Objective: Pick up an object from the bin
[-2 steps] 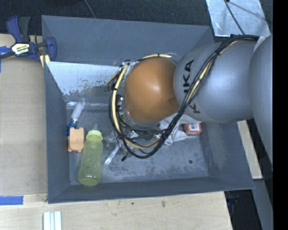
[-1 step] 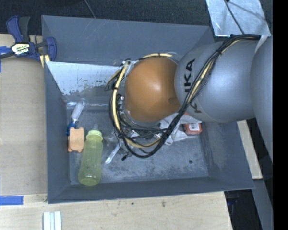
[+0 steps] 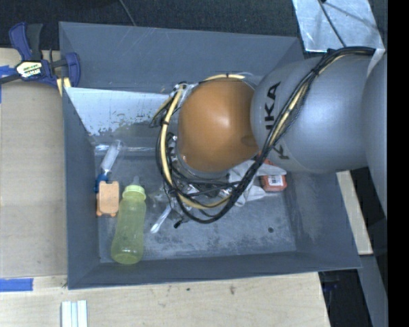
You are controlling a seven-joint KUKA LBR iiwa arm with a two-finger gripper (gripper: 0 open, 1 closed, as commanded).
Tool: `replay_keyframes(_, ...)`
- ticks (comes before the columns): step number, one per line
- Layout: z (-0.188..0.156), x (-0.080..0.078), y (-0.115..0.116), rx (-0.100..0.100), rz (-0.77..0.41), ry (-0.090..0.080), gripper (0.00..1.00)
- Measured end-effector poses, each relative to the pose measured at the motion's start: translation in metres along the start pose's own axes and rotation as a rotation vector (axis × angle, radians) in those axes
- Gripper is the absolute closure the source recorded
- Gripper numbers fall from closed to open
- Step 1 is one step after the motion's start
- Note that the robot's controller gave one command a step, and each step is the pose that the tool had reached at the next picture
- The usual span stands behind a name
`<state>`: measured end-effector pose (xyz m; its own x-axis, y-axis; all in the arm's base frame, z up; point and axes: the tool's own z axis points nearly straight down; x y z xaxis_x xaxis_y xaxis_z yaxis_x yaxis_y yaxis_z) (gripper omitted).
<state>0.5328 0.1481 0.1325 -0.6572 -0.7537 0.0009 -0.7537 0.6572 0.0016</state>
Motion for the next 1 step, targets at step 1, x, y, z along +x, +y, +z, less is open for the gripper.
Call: replay_keyframes(1, -0.0162, -0.0001, 0.0000, 0.000, 0.001, -0.001, 1.00)
